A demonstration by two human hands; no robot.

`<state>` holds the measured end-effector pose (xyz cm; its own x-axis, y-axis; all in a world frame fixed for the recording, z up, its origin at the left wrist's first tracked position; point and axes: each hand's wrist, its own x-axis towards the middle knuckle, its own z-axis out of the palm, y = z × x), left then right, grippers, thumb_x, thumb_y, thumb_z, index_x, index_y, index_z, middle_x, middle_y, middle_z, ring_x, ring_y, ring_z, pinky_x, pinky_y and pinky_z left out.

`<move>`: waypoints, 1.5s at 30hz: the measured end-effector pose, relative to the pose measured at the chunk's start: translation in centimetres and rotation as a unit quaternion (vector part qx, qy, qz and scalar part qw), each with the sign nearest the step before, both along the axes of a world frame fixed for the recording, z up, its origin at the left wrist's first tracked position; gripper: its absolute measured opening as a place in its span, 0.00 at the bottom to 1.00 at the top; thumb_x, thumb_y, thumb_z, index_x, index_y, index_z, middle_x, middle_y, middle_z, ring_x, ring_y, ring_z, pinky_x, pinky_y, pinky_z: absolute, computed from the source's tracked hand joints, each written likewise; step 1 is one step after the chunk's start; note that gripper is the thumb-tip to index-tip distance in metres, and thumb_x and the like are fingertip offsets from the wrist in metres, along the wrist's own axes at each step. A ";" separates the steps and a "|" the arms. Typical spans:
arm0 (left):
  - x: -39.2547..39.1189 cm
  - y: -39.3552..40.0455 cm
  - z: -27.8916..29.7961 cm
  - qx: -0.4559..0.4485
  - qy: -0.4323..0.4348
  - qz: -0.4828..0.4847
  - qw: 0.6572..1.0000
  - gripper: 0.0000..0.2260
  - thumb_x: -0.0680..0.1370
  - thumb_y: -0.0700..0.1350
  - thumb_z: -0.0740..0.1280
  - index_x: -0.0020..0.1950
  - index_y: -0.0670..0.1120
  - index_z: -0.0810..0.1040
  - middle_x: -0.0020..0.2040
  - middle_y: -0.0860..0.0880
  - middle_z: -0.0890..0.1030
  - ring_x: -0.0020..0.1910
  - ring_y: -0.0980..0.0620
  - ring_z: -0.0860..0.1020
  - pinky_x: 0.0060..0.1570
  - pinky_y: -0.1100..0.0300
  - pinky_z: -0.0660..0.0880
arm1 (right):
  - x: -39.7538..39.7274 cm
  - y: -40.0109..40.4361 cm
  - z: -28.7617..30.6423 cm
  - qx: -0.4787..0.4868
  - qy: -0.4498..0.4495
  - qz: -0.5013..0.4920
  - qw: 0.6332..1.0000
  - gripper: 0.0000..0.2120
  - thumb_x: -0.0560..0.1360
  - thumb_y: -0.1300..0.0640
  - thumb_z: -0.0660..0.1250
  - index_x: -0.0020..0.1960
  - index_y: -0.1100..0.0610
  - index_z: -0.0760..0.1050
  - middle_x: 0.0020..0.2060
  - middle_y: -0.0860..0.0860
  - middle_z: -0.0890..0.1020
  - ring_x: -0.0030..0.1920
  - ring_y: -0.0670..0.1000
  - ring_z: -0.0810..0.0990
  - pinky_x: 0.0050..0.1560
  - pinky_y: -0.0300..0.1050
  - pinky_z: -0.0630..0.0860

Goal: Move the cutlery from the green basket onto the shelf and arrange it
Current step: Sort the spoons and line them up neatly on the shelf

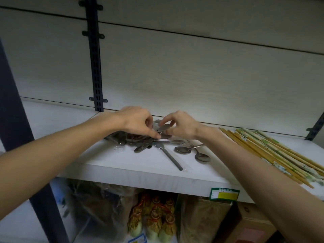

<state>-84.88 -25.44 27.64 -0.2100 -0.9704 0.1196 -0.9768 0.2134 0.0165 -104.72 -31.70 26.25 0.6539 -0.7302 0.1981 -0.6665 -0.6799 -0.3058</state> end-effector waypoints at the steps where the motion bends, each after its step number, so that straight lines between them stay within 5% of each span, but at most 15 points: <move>1: -0.2 0.1 0.0 0.006 0.002 0.004 1.000 0.25 0.66 0.76 0.67 0.41 0.55 0.80 0.38 0.57 0.83 0.40 0.55 0.79 0.38 0.57 0.75 | 0.7 0.0 -0.1 -0.002 0.020 0.010 1.000 0.16 0.71 0.57 0.74 0.58 0.48 0.84 0.52 0.46 0.86 0.49 0.47 0.83 0.55 0.43 0.78; 7: -0.2 -0.1 0.6 0.065 0.035 0.010 0.997 0.11 0.68 0.59 0.75 0.42 0.53 0.83 0.41 0.55 0.84 0.44 0.52 0.81 0.47 0.52 0.80 | 1.9 0.2 -0.3 -0.028 0.094 0.034 0.995 0.15 0.74 0.56 0.71 0.60 0.47 0.84 0.45 0.46 0.83 0.45 0.48 0.78 0.48 0.40 0.72; 11: 0.1 -0.6 0.9 0.124 0.054 0.014 0.991 0.08 0.70 0.52 0.75 0.44 0.50 0.83 0.44 0.51 0.86 0.46 0.50 0.83 0.50 0.52 0.79 | 2.3 0.2 -0.1 -0.037 0.093 0.030 0.995 0.12 0.75 0.53 0.72 0.58 0.47 0.84 0.45 0.43 0.84 0.49 0.49 0.81 0.53 0.44 0.78; 19: 1.1 -0.6 2.5 0.171 0.091 0.021 0.981 0.05 0.73 0.45 0.74 0.39 0.50 0.81 0.38 0.52 0.82 0.38 0.52 0.80 0.46 0.55 0.79 | 2.8 0.0 0.1 -0.092 0.071 0.025 0.993 0.10 0.73 0.48 0.73 0.54 0.44 0.84 0.51 0.46 0.85 0.55 0.50 0.80 0.55 0.46 0.77; 25: 2.6 -0.5 4.2 0.141 0.189 0.004 0.972 0.02 0.75 0.43 0.74 0.47 0.47 0.86 0.34 0.56 0.83 0.33 0.58 0.77 0.31 0.63 0.71 | 2.1 -0.4 0.3 -0.059 0.018 0.027 0.998 0.05 0.73 0.53 0.74 0.48 0.47 0.85 0.43 0.43 0.86 0.48 0.46 0.83 0.51 0.43 0.78; 29: 3.2 -0.6 5.1 0.096 0.252 0.010 0.963 0.03 0.75 0.41 0.76 0.48 0.47 0.85 0.35 0.54 0.83 0.34 0.56 0.79 0.30 0.63 0.75 | 1.9 -0.8 0.2 -0.044 -0.051 0.021 0.998 0.03 0.72 0.53 0.76 0.45 0.48 0.85 0.39 0.44 0.87 0.43 0.43 0.84 0.51 0.45 0.80; 37: 1.8 -1.4 4.7 0.011 0.458 0.055 0.887 0.20 0.72 0.41 0.78 0.61 0.47 0.78 0.48 0.46 0.84 0.47 0.52 0.84 0.43 0.59 0.81 | -0.9 -1.2 1.1 -0.019 -0.166 -0.023 0.986 0.01 0.73 0.53 0.75 0.43 0.50 0.86 0.36 0.44 0.86 0.40 0.45 0.85 0.49 0.49 0.81; 45: -3.0 -3.1 5.8 0.006 0.629 0.002 0.777 0.13 0.75 0.39 0.75 0.58 0.44 0.81 0.51 0.48 0.86 0.44 0.57 0.85 0.40 0.67 0.79 | -5.3 0.3 1.9 0.074 -0.322 -0.091 0.940 0.00 0.75 0.59 0.75 0.46 0.55 0.85 0.36 0.48 0.85 0.35 0.43 0.81 0.35 0.39 0.77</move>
<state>-87.89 -28.49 33.43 0.0696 -0.9734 0.2182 -0.1860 0.2022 0.9615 -110.00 -31.43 28.17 0.2956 -0.8689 0.3970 -0.4121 -0.4908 -0.7677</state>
